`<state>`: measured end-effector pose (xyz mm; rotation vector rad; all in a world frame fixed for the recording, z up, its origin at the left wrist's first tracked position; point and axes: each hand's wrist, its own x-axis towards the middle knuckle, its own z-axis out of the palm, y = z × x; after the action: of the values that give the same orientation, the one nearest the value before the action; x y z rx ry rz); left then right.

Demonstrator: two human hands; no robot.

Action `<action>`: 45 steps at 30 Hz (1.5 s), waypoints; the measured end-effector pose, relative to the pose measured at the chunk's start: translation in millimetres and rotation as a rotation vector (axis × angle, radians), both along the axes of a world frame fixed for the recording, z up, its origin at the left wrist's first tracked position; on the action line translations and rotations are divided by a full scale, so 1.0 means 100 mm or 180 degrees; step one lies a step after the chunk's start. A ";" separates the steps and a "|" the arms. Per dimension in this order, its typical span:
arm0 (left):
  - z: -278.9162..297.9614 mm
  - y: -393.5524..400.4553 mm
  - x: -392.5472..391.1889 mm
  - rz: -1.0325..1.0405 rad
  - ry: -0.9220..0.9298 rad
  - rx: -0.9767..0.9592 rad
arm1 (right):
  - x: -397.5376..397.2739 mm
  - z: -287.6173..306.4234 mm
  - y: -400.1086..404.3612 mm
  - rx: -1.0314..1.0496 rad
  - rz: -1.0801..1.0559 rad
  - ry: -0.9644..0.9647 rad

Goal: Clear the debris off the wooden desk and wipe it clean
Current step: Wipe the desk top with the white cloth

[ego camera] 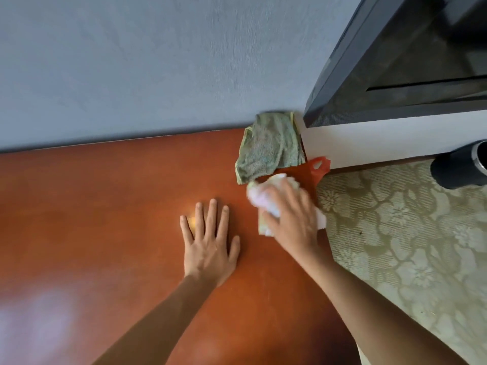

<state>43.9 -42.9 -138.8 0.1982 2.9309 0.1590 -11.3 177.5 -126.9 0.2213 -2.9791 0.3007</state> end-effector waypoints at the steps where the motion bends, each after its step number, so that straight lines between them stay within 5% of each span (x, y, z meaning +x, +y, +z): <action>1: 0.00 0.05 0.06 0.0031 -0.0002 -0.0018 | -0.06 0.02 0.05 0.0024 -0.0551 -0.0027; 3: -0.03 0.07 0.11 0.0096 0.0037 -0.0048 | -0.03 0.00 -0.03 0.0103 -0.0820 -0.0012; 7: -0.06 0.03 0.10 0.0102 0.0136 0.0022 | 0.18 -0.01 0.19 0.0257 0.1280 0.0014; 8: -0.07 0.03 0.10 0.0108 0.0158 0.0033 | 0.14 -0.02 0.33 0.0386 0.1259 0.0042; 12: -0.11 0.06 0.10 0.0175 0.0159 0.0053 | 0.07 -0.03 0.34 0.0204 -0.0671 0.0228; 17: -0.11 0.03 0.09 0.0157 0.0164 0.0105 | 0.79 -0.07 0.10 0.0110 0.1122 0.0067; 22: -0.08 0.02 0.11 0.0208 0.0243 0.0326 | 0.80 -0.09 0.10 -0.0059 -0.0869 0.0193; 27: -0.05 -0.06 0.15 0.0105 0.0522 0.0760 | 1.42 -0.08 -0.01 0.0032 0.1203 0.0066; 31: -0.07 -0.08 0.16 0.0060 0.0622 0.0864 | 1.26 -0.03 0.28 -0.0099 -0.1152 0.0346; 32: -0.08 -0.08 0.17 0.0031 0.0602 0.0838 | 1.34 -0.05 0.18 -0.0121 -0.1219 0.0432; 37: -0.07 -0.13 0.18 -0.0198 0.0465 0.0576 | 1.98 -0.10 -0.13 0.0032 0.1178 0.0017; 42: -0.11 -0.11 0.41 -0.0284 0.0261 0.0061 | 1.99 -0.10 0.02 -0.0142 -0.1243 0.0257; 45: -0.14 -0.09 0.62 -0.0291 0.0250 0.0005 | 2.50 -0.14 -0.32 -0.0184 0.0172 0.0084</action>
<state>106.0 -52.3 -152.3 0.3456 2.9923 0.1430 238.9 145.8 -140.4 0.2974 -2.9372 0.3864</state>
